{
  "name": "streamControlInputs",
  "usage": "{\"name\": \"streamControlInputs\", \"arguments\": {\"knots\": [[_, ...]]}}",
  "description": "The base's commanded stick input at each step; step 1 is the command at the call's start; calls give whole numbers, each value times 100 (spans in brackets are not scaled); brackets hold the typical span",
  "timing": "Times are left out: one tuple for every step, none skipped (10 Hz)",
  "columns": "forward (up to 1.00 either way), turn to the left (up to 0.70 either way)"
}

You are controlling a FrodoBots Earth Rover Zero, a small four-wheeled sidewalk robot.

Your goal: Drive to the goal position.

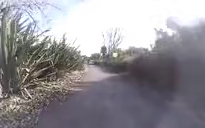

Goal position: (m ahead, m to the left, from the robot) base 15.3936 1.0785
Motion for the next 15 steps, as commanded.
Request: {"name": "streamControlInputs", "arguments": {"knots": [[45,0],[45,0],[45,0],[45,0],[45,0],[45,0],[45,0],[45,0],[45,0],[45,0],[45,0],[45,0],[45,0],[45,0],[45,0]]}}
